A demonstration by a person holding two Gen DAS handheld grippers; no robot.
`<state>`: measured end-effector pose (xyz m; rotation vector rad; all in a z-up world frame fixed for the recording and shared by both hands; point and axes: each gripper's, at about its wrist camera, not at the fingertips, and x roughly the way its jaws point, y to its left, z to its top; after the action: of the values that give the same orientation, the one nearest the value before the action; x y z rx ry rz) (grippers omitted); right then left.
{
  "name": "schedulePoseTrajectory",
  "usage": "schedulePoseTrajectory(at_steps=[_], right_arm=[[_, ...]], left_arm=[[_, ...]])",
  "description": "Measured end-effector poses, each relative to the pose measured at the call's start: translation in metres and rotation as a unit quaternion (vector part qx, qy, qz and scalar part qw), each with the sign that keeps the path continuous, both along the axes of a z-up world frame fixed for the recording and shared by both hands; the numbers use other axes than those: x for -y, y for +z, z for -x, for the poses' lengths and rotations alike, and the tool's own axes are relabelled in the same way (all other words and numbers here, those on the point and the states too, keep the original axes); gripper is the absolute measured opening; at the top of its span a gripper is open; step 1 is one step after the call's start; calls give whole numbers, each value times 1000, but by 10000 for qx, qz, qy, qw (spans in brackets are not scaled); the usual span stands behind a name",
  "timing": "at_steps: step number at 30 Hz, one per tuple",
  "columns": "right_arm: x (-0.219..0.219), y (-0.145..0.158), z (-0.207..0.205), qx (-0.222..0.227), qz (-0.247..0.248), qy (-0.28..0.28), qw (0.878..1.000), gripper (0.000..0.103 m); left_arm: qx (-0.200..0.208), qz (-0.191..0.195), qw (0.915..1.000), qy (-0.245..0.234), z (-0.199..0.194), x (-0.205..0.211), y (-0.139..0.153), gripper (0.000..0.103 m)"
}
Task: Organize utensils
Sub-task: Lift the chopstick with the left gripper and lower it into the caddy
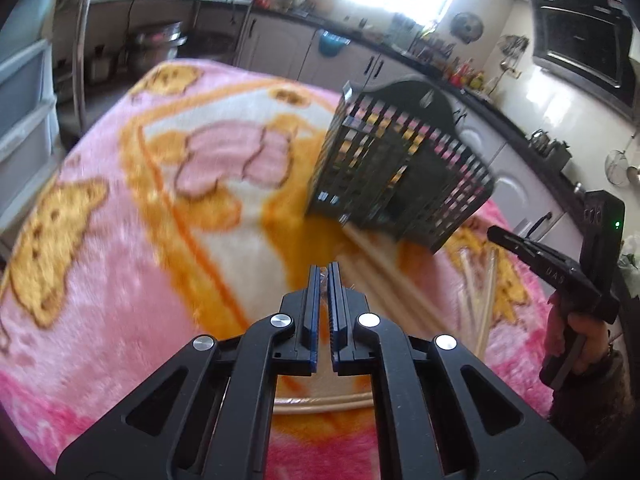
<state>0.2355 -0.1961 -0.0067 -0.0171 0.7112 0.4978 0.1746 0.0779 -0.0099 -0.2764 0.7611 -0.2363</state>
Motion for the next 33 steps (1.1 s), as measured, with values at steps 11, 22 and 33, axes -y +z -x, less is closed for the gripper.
schedulePoseTrajectory(at_steps=[11, 22, 33], right_arm=[[-17, 60, 32, 673, -18, 218, 9975, 2], [-33, 107, 56, 1208, -102, 578, 9909, 2], [-36, 150, 69, 1736, -101, 668, 9825, 2]], left_arm=[[648, -78, 9973, -329, 0, 19, 54, 2], [1129, -177, 9921, -521, 1, 31, 96, 1], [1625, -285, 9840, -680, -1, 39, 139, 1]])
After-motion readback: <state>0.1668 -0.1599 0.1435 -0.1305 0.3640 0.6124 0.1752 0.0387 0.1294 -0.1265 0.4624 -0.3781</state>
